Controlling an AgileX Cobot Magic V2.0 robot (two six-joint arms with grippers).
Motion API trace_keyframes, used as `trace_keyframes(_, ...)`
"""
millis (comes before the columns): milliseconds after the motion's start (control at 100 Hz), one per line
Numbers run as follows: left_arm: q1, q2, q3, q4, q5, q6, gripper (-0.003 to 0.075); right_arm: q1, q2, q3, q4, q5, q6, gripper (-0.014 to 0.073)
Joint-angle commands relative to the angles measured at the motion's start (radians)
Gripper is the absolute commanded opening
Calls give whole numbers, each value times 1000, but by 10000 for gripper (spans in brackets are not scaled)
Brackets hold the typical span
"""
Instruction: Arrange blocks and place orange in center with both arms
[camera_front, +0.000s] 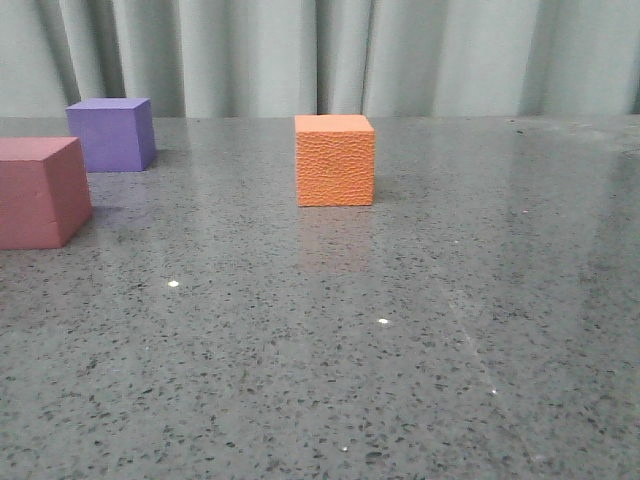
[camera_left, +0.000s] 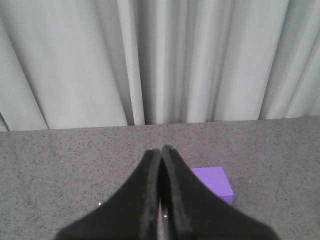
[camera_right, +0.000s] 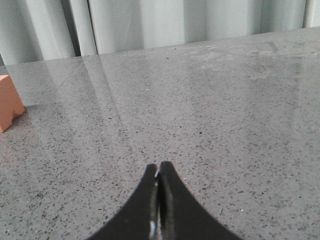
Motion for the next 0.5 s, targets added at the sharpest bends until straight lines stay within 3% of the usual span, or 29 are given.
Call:
trace_keyframes(0,-1,7,-36,-5,-35,0,-10,-6,-20,-15,0,-86,-9,-68)
trace_keyframes(60,-1,11,-36,-7,9,0,31,-6,-20,-15,0,-86,-9,-68)
trace_keyframes(130,-1,18,-36,-7,59,0,149,-6,-20,-15,0,-86,-9,-68)
trace_keyframes(180,-1,21,-36,-7,85,0,279,-6,-20,-15,0,-86,-9,-68)
trace_keyframes(280,-1,21,-36,-7,101,0,627,-6,-20,-15,0,-86,-9,-68)
trace_keyframes(320,-1,21,-36,-7,99,0,720,-6,-20,-15,0,-86,-9,-68)
trace_keyframes(420,-1,21,-36,-25,106,0,648,-6,-20,-15,0,-86,-9,-68)
trace_keyframes(490,-4,21,-36,-55,105,0,645,-6,-20,-15,0,-86,-9,-68)
